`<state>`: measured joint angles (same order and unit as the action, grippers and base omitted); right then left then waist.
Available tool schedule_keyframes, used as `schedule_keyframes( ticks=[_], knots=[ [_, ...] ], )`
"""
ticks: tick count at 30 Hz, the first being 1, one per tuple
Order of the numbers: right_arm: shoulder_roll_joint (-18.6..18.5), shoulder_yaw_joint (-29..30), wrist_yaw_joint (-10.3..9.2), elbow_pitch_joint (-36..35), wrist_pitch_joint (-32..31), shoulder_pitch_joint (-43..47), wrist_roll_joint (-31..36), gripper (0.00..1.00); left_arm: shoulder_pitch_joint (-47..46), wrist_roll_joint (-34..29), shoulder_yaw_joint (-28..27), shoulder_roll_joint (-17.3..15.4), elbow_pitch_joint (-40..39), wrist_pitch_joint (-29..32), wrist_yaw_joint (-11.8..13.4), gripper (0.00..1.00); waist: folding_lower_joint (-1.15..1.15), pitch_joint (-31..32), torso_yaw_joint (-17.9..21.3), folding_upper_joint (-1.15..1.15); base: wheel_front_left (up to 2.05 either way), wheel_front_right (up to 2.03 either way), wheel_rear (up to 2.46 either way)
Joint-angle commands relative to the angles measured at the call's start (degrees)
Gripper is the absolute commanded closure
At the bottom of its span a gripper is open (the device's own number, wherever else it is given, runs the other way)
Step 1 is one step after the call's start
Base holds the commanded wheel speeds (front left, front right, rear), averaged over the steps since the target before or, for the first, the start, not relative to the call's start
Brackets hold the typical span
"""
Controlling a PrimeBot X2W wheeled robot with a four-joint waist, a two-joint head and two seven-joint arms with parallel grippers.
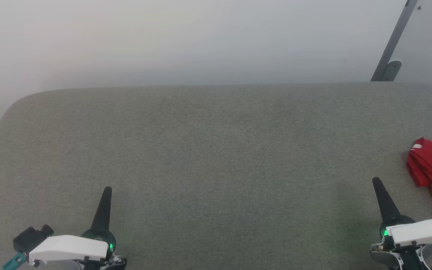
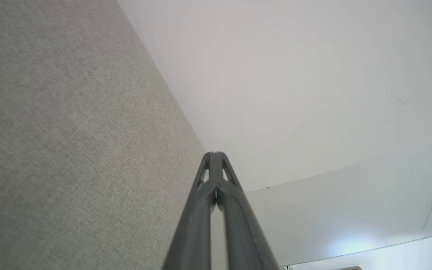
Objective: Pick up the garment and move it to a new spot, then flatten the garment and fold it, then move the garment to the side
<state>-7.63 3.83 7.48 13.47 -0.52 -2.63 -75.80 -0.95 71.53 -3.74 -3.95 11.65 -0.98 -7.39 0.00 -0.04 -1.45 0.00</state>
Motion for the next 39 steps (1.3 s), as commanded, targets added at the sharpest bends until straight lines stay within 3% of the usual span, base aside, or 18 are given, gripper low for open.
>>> schedule_keyframes(
  ticks=[1, 39],
  knots=[
    [0.0, 0.3, 0.02, -0.2, -0.3, -0.9, -1.0, 1.0, -1.4, 1.3, -0.2, -0.3, -0.2, 0.4, -0.1, 1.0, 0.0, 0.0, 0.0, 0.0, 0.0, 0.0, 0.0],
    [3.9, 2.3, 0.02, 0.5, -5.0, -3.4, -13.6, 1.0, -4.7, 17.9, -1.3, 0.0, 1.9, 5.4, -0.2, 1.0, 0.0, -0.1, 1.1, 0.0, 0.0, 0.0, 0.0]
  ],
)
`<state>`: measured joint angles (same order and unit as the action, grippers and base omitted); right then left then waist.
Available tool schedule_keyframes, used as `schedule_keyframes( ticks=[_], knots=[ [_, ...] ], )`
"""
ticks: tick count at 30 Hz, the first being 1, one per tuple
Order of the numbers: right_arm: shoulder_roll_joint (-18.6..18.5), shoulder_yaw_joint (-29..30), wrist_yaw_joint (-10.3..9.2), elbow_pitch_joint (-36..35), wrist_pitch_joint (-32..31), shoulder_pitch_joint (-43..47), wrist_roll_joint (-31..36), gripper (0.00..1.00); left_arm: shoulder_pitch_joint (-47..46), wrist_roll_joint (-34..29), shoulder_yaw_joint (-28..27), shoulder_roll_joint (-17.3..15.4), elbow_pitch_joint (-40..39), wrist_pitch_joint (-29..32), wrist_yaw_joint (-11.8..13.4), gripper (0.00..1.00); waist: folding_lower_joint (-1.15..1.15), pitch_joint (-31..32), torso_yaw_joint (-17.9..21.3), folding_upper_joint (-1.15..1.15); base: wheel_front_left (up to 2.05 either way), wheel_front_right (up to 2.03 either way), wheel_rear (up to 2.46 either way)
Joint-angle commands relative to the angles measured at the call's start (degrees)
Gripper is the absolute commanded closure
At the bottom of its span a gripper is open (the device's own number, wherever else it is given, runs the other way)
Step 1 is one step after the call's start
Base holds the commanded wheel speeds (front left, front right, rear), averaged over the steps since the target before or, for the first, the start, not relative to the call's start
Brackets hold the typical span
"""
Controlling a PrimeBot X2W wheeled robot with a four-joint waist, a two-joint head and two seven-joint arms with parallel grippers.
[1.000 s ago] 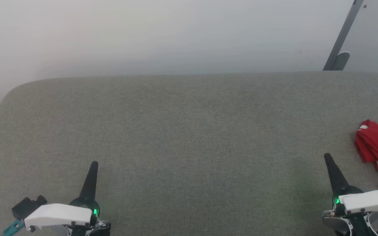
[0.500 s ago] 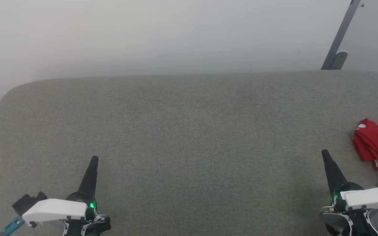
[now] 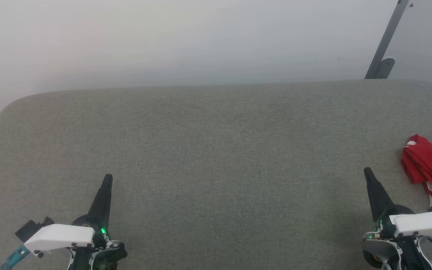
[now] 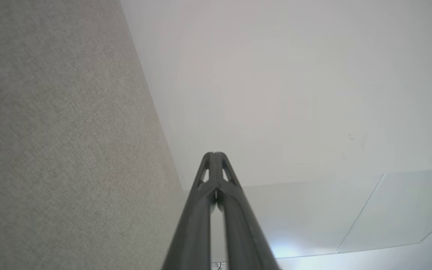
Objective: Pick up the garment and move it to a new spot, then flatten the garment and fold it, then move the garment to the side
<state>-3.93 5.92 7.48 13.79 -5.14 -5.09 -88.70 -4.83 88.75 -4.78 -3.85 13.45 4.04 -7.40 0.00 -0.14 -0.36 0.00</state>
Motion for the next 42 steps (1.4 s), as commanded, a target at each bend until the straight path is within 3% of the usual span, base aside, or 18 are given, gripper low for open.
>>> schedule_keyframes(
  ticks=[1, 12, 42],
  knots=[
    [0.3, 0.2, 0.02, 0.2, -0.5, -1.0, -1.0, 1.0, -1.0, 1.1, -0.3, -0.1, 0.2, 0.5, -0.1, 1.0, 0.0, 0.0, 0.0, 0.0, 0.0, 0.0, 0.0],
    [1.3, 0.7, 0.02, 0.3, -1.6, -1.3, -4.1, 1.0, -1.7, 5.0, -0.5, 0.0, 0.6, 1.6, -0.2, 1.0, 0.0, 0.0, 0.4, 0.0, 0.0, 0.0, 0.0],
    [1.2, 0.7, 0.02, 0.3, -1.6, -1.3, -3.8, 1.0, -1.6, 4.3, -1.0, 0.3, 0.6, 2.0, -0.2, 1.0, 0.0, 0.0, 0.4, 0.0, 0.0, 0.0, 0.0]
  ],
)
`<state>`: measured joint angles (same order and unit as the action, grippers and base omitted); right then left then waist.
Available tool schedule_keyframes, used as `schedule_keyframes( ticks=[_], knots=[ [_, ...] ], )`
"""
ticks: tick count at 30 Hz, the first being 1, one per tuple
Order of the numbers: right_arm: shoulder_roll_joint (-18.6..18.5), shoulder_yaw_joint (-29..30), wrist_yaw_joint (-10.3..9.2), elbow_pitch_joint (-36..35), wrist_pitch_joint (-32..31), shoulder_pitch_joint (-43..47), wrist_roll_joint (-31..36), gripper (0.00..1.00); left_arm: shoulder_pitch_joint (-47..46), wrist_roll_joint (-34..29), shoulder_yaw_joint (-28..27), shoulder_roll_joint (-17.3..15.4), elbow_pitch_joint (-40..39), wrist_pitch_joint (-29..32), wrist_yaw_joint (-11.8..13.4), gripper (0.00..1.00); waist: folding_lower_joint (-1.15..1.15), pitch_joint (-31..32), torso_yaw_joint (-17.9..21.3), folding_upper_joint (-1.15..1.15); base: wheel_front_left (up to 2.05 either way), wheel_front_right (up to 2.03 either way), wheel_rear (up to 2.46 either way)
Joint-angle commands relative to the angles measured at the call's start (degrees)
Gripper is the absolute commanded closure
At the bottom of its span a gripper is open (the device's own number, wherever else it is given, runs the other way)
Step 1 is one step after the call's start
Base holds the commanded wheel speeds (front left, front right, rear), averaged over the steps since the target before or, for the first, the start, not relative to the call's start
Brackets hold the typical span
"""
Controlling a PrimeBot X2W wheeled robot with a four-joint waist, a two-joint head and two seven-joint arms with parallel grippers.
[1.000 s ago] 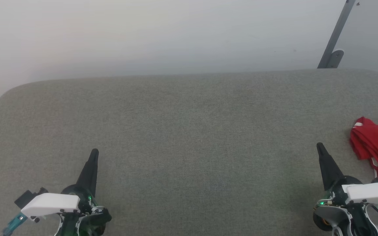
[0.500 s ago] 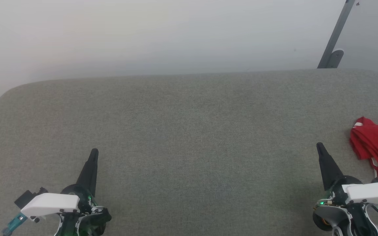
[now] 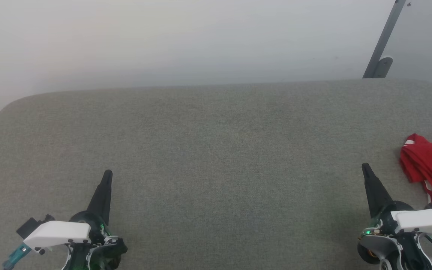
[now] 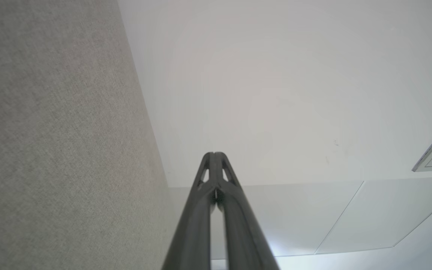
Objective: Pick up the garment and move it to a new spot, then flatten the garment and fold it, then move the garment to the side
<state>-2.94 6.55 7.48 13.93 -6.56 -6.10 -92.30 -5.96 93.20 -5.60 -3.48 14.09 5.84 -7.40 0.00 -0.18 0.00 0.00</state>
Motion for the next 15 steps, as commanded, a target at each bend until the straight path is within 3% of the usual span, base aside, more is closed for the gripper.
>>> schedule_keyframes(
  ticks=[1, 15],
  knots=[
    [0.3, 0.1, 0.02, 0.2, -0.1, -0.3, -0.2, 1.0, -0.5, -0.2, -0.2, -0.1, 0.0, 0.2, -0.2, 1.0, 0.0, 0.0, 0.0, 0.0, 0.0, 0.0, 0.0],
    [0.3, 0.1, 0.02, 0.2, -0.2, -0.3, -0.2, 1.0, -0.5, -0.3, -0.3, 0.1, 0.0, 0.3, -0.2, 1.0, 0.0, 0.0, 0.0, 0.0, 0.0, 0.0, 0.0]
  ],
)
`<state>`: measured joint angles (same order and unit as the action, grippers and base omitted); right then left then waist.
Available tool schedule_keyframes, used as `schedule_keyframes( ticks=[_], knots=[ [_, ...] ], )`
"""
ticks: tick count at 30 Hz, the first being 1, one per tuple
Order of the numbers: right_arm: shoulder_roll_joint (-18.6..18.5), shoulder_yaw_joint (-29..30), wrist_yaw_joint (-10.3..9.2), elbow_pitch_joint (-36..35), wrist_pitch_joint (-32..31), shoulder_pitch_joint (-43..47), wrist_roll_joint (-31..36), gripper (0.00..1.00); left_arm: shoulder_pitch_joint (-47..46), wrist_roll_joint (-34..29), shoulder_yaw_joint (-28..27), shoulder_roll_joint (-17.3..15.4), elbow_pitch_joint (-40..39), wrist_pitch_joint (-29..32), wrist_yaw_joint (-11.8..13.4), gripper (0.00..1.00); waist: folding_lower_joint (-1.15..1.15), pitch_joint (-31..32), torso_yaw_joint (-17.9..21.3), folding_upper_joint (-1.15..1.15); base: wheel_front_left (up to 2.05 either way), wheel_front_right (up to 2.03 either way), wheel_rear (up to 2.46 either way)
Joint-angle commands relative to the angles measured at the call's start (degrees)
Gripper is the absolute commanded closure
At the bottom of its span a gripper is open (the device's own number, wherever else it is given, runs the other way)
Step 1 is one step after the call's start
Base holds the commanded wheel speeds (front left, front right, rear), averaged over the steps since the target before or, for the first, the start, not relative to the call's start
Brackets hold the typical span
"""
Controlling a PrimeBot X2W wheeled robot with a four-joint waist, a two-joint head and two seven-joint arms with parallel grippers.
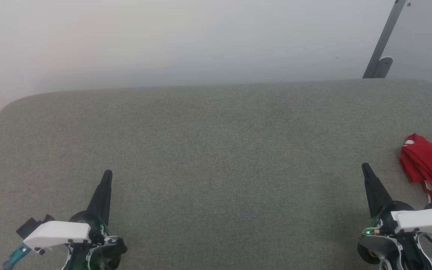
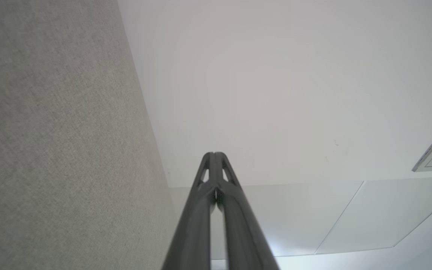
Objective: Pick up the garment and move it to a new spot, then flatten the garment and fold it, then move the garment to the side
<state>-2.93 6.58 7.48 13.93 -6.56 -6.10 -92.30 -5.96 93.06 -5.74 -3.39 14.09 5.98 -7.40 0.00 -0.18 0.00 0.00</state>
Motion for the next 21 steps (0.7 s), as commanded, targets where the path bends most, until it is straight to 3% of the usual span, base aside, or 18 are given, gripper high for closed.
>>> schedule_keyframes(
  ticks=[1, 21],
  knots=[
    [0.3, 0.1, 0.02, 0.2, -0.2, -0.3, -0.2, 1.0, -0.5, -0.2, -0.2, 0.0, 0.0, 0.2, -0.2, 1.0, 0.0, 0.0, 0.0, 0.0, 0.0, 0.0, 0.0],
    [0.3, 0.1, 0.02, 0.2, -0.2, -0.3, -0.2, 1.0, -0.6, -0.4, -0.4, 0.1, 0.0, 0.4, -0.2, 1.0, 0.0, 0.0, 0.0, 0.0, 0.0, 0.0, 0.0]
  ],
)
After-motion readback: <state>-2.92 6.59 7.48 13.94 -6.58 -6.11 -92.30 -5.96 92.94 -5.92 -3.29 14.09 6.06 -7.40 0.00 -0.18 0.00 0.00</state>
